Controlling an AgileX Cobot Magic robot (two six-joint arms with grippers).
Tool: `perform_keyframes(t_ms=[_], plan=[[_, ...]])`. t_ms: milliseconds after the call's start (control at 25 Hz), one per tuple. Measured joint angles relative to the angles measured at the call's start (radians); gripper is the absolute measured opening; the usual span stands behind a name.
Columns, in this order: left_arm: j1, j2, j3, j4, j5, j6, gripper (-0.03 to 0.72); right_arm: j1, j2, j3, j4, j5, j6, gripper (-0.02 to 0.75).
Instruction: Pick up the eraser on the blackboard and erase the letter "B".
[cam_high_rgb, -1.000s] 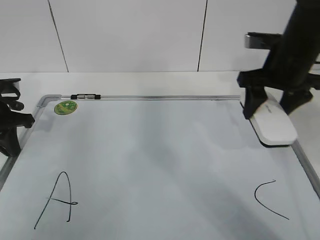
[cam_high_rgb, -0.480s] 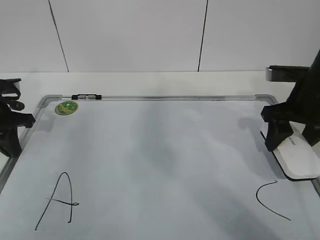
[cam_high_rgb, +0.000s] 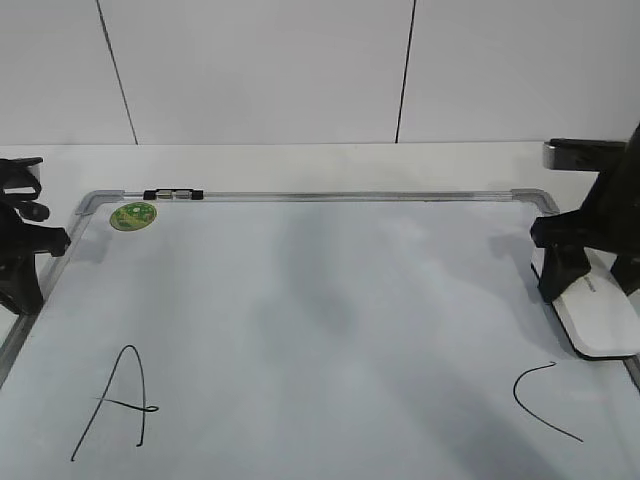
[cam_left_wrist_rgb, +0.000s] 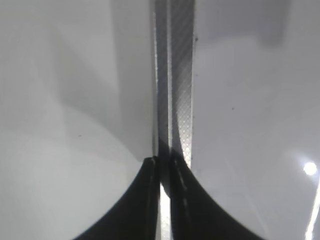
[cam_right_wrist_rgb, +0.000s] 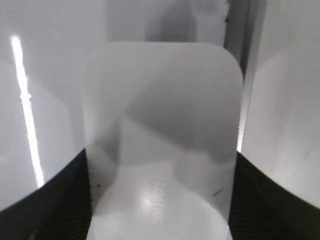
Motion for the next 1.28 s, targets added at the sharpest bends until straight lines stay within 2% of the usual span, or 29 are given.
perform_keyframes(t_ms=[1120,1280], plan=[[0.000,0.000,0.000,-0.005,0.007,0.000,0.027,-0.002,0.032,0.002,-0.009,-0.025,-0.018,0.522],[0.000,0.000,0.000,-0.007,0.008,0.000,0.029,-0.002,0.032,0.002,-0.009,-0.027,-0.018,0.572]])
